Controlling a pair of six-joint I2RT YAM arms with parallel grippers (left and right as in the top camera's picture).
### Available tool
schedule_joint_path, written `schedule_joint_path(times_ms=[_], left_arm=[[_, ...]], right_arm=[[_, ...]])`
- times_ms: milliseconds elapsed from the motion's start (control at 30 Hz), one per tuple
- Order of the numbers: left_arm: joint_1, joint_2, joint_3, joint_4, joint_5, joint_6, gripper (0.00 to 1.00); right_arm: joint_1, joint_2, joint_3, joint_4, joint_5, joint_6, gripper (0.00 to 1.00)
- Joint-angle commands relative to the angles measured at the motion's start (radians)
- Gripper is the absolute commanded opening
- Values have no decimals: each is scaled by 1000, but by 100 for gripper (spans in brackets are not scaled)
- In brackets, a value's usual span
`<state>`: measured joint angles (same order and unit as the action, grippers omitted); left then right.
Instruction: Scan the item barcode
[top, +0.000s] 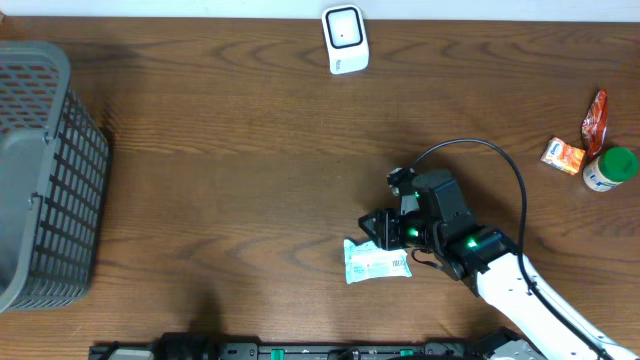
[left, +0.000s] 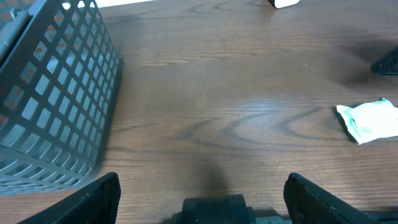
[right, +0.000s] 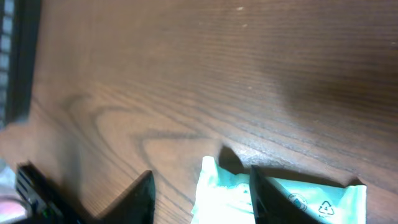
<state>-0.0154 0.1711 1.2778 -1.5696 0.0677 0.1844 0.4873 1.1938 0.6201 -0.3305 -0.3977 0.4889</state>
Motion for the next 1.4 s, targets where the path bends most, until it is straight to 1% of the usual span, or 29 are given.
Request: schedule_joint_path(times_ms=[0,33,100,167,267,367,467,567,633,700,833,1067,1200,1367], left_arm=[[-4,-2,2,-1,-9,10,84],[-4,-2,2,-1,-9,10,84],[-4,-2,2,-1,-9,10,84],[-4,-2,2,-1,-9,10,84],[-4,-2,2,-1,-9,10,84],[-4,-2,2,-1,-9,10,84],[-4,-2,2,-1,-9,10,84],[-4,-2,2,-1,-9,10,84],[-4,-2,2,-1,-9,10,84],[-4,-2,2,-1,-9,10,84],[-4,-2,2,-1,-9,10,84],[-4,-2,2,-1,-9,10,84],[-4,-2,2,-1,-9,10,84],[-4,-2,2,-1,-9,10,84]], right_arm=[[-9,-29,15,-8,-108,-42,9],[-8,-44,15,-23,-126,-41,1],[-1,-78,15,-102,-131,-24,1],[21,-105,14,-222,-129,-19,1],[89,-107,12,-346,-67,-19,1],[180,-90,-2,-352,40,9,1],[254,-44,-18,-332,167,123,1],[279,22,-30,-347,256,245,1],[280,67,-33,-367,281,322,1],[280,117,-34,-369,275,349,1],[280,215,-34,-310,277,352,1],[269,344,-31,-53,291,355,1],[220,346,3,-40,360,358,1],[136,342,58,55,515,455,2]])
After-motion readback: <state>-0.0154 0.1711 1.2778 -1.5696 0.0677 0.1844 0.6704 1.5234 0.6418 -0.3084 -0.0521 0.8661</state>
